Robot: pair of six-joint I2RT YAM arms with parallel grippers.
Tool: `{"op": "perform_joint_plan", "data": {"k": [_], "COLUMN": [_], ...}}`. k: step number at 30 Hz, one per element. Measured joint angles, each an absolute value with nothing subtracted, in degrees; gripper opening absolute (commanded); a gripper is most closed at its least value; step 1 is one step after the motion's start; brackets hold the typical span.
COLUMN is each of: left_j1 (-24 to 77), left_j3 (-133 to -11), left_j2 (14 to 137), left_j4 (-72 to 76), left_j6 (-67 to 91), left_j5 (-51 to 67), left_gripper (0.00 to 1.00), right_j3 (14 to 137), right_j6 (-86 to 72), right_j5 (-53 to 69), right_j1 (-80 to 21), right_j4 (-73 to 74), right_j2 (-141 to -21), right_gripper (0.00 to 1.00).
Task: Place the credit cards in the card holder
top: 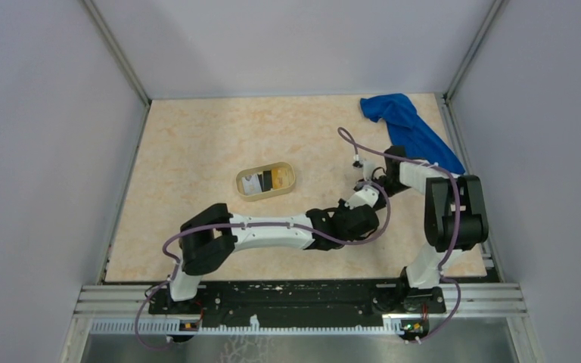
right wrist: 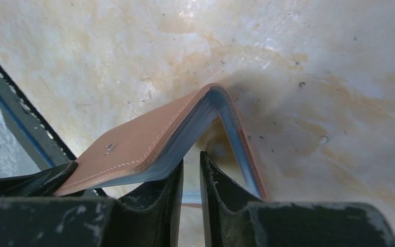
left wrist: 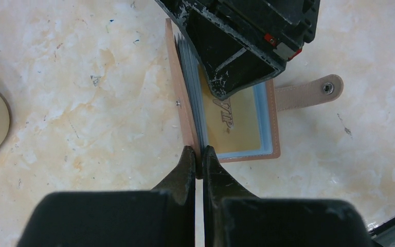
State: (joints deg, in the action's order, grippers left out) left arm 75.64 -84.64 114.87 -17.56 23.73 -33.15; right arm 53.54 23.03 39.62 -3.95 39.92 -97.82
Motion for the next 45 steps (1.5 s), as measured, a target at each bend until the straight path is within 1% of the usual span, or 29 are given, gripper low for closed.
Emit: {"op": "perform_joint_plan", "data": {"k": [4, 9, 16, 21, 26, 31, 32, 33, 39, 41, 45], "left_j1": [76.4, 76.5, 76.8, 76.8, 77.0, 78.2, 78.4, 78.5, 78.6, 78.4, 77.4], "left_j3": [-85.3, -85.1, -84.5, -84.5, -84.9, -88.9, -89.5, -90.1, -91.0, -90.8, -88.8], "left_j2": [115.4, 115.3, 113.7, 113.1, 113.5, 117.9, 118.8, 119.5, 120.6, 120.7, 120.7], "left_j4": [-18.6, -19.8, -24.5, -26.5, -26.8, -27.0, -27.1, -27.0, -25.5, -23.9, -20.1], "left_j6": [24.4, 25.5, 24.8, 23.9, 22.9, 22.1, 22.0, 21.8, 21.2, 21.3, 22.2], "left_j5": [-36.3, -39.8, -46.1, -48.5, -47.7, -45.8, -45.4, -44.9, -40.4, -37.6, -31.1], "left_gripper": [0.0, 0.0, 0.0, 0.0, 0.0, 0.01, 0.02, 0.05, 0.4, 0.45, 0.48], "right_j3": [53.7, 53.7, 53.7, 53.7, 53.8, 54.5, 54.5, 54.5, 54.8, 54.9, 54.9], "right_j6": [24.7, 25.4, 26.7, 27.5, 27.5, 26.7, 26.5, 26.3, 25.2, 24.9, 24.6], "right_j5": [37.2, 37.1, 36.8, 37.6, 40.8, 44.0, 44.1, 44.2, 44.1, 44.3, 44.1], "right_j1": [-3.9, -3.4, 1.6, 1.9, 1.9, 1.9, 1.9, 1.8, 1.3, 1.1, 0.9], "right_j4": [40.3, 40.3, 40.3, 40.6, 41.7, 43.0, 43.0, 43.0, 42.9, 42.8, 42.7], "right_j2": [-96.7, -96.7, -93.6, -92.9, -96.4, -101.4, -101.5, -101.6, -102.2, -102.3, -102.3], "right_gripper": [0.2, 0.2, 0.25, 0.28, 0.28, 0.27, 0.26, 0.26, 0.25, 0.25, 0.25]}}
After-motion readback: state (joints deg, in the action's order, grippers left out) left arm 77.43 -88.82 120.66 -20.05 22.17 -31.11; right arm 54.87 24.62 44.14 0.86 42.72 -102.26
